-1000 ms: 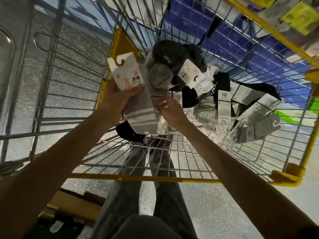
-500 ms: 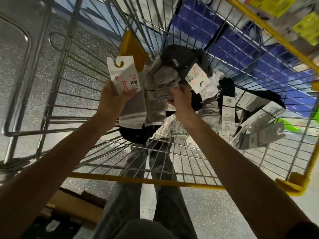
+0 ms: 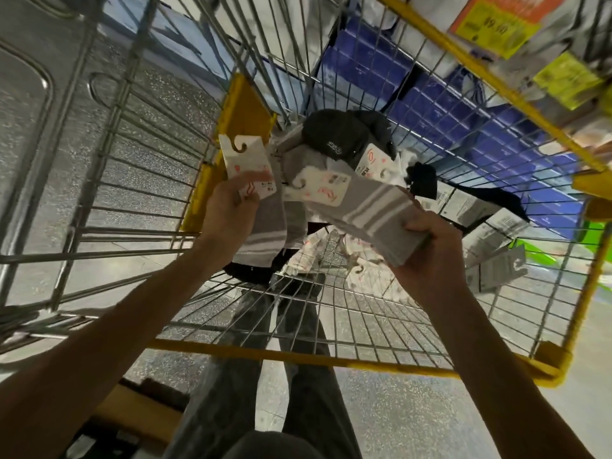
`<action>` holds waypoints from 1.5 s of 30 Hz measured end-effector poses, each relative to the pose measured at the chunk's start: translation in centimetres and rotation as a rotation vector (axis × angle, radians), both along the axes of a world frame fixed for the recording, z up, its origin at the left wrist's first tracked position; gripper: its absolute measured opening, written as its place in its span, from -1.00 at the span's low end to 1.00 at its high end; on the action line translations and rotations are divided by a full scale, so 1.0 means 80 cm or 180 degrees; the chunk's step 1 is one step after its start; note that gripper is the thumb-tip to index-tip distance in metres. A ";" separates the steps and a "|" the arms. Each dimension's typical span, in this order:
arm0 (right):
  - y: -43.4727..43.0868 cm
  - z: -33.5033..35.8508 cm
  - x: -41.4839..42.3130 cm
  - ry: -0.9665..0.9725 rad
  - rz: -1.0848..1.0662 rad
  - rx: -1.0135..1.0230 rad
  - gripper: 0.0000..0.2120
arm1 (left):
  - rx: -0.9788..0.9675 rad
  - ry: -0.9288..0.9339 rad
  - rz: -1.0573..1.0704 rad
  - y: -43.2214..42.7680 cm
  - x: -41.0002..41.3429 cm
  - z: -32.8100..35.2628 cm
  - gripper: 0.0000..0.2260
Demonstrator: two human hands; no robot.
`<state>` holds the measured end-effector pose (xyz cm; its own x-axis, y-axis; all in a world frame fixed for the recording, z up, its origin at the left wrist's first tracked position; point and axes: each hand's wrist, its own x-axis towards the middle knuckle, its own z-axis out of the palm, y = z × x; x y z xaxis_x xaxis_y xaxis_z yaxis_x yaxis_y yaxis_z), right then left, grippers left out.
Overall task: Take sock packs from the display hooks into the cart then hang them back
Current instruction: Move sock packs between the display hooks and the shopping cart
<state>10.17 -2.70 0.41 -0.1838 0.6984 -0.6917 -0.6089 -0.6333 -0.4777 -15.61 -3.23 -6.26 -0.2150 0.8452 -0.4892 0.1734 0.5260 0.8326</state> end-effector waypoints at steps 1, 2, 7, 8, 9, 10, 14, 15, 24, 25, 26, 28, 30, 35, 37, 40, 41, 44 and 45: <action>0.000 0.005 0.000 -0.0032 -0.0012 0.0110 -0.53 | -0.0170 0.0009 0.0081 -0.001 0.005 -0.001 -0.67; 0.002 0.012 -0.004 -0.0024 -0.0064 0.0177 -0.56 | -0.0310 -0.0041 0.0165 -0.001 0.010 0.000 -0.65; 0.015 0.027 -0.021 0.0234 -0.0386 0.0448 -0.74 | -0.0664 -0.0682 0.0677 0.006 0.036 0.017 -0.85; 0.016 0.023 -0.026 0.0311 -0.0317 0.0511 -0.72 | -0.0734 -0.0857 0.0716 0.008 0.041 0.022 -0.90; 0.016 0.015 -0.030 0.0286 -0.0200 0.0527 -0.69 | -0.0737 -0.1048 0.0701 0.011 0.043 0.024 -0.88; 0.014 0.007 -0.036 0.0118 0.0000 0.0485 -0.68 | -0.0667 -0.1276 0.0669 0.014 0.044 0.026 -0.78; -0.007 -0.028 -0.063 -0.0983 0.1429 0.0175 -0.53 | -0.0477 -0.1355 0.0514 0.021 0.042 0.028 -0.64; -0.012 -0.035 -0.069 -0.1048 0.1794 0.0176 -0.52 | -0.0459 -0.1198 0.0578 0.020 0.044 0.026 -0.76; -0.006 -0.137 -0.085 -0.2391 0.1840 -0.0081 -0.86 | -0.0174 0.0304 0.0888 0.020 -0.019 0.026 -0.58; -0.002 -0.148 -0.088 -0.2477 0.1820 -0.0187 -0.86 | -0.0067 0.0406 0.0819 0.020 -0.024 0.027 -0.64; 0.002 -0.152 -0.092 -0.2528 0.1768 -0.0277 -0.84 | -0.0022 0.0467 0.0745 0.018 -0.027 0.028 -0.70; 0.016 -0.161 -0.102 -0.2483 0.1577 -0.0300 -0.89 | -0.0053 0.0513 0.0653 0.013 -0.032 0.026 -0.61; 0.034 -0.164 -0.113 -0.2311 0.1350 -0.0169 -0.93 | -0.0165 0.0606 0.0519 0.007 -0.036 0.021 -0.41; 0.077 -0.178 -0.130 -0.2023 0.0974 -0.0619 -0.75 | -0.0148 0.0617 0.0463 -0.001 -0.033 0.017 -0.50; 0.081 -0.186 -0.138 -0.2014 0.1072 -0.0732 -0.65 | -0.0133 0.0618 0.0440 -0.002 -0.031 0.018 -0.46; 0.068 -0.203 -0.146 -0.2711 0.2090 -0.0264 -0.37 | -0.0174 0.0620 0.0447 -0.002 -0.032 0.016 -0.61; 0.057 -0.204 -0.150 -0.2954 0.2610 -0.0153 -0.32 | -0.0180 0.0626 0.0468 -0.003 -0.031 0.013 -0.65; 0.028 -0.218 -0.163 -0.3356 0.3202 -0.0088 -0.12 | -0.0160 0.0795 0.0388 -0.005 -0.030 0.007 -0.70; 0.022 -0.216 -0.170 -0.3403 0.3031 -0.0169 -0.14 | -0.0112 0.0858 0.0326 -0.006 -0.029 0.006 -0.72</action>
<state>-3.40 -0.92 -16.87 0.0572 0.5767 -0.8150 0.6804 -0.6199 -0.3909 -17.89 -3.72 -5.76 -0.4247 0.7959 -0.4314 0.3305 0.5800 0.7446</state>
